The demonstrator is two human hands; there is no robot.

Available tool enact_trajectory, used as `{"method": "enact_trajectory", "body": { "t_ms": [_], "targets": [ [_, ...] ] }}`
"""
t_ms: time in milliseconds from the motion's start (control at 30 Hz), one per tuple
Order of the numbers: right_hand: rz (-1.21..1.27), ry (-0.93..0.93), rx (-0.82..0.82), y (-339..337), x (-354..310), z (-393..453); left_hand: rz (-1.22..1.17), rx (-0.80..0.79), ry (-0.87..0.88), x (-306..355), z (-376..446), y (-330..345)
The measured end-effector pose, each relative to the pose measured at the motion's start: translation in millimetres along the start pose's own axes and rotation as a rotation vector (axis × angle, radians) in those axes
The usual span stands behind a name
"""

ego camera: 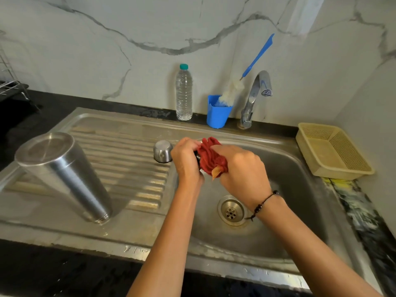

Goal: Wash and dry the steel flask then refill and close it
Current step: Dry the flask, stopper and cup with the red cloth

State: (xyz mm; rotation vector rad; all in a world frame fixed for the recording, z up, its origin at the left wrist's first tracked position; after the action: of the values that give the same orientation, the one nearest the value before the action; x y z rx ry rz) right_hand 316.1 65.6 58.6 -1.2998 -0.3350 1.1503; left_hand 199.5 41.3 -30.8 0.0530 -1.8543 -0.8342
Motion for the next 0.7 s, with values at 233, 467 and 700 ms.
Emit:
{"method": "enact_trajectory", "body": {
  "t_ms": [233,467,700],
  "targets": [
    [0.156,0.195,-0.059,9.4,30.5,15.0,0.089,-0.136,0.041,7.9,-3.8,13.8],
    [0.413,0.316,0.117,8.2,56.5,16.3,0.359,-0.373,-0.191,-22.0,5.6,13.5],
    [0.478,0.255,0.205,9.2,54.1,6.2,0.532,-0.424,-0.336,-34.3,1.5,1.9]
  ]
}}
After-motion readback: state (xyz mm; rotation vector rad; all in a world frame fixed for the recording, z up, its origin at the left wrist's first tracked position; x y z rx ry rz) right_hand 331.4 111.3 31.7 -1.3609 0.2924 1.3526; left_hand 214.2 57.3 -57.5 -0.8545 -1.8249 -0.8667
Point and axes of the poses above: each hand's wrist, its own z-axis towards the middle knuckle, its own y-axis out of the palm, x = y × z, the point moved 9 cm from there along z, towards the middle knuckle, and after that the axes turned 4 degrees about z, right-handed, at the moved point
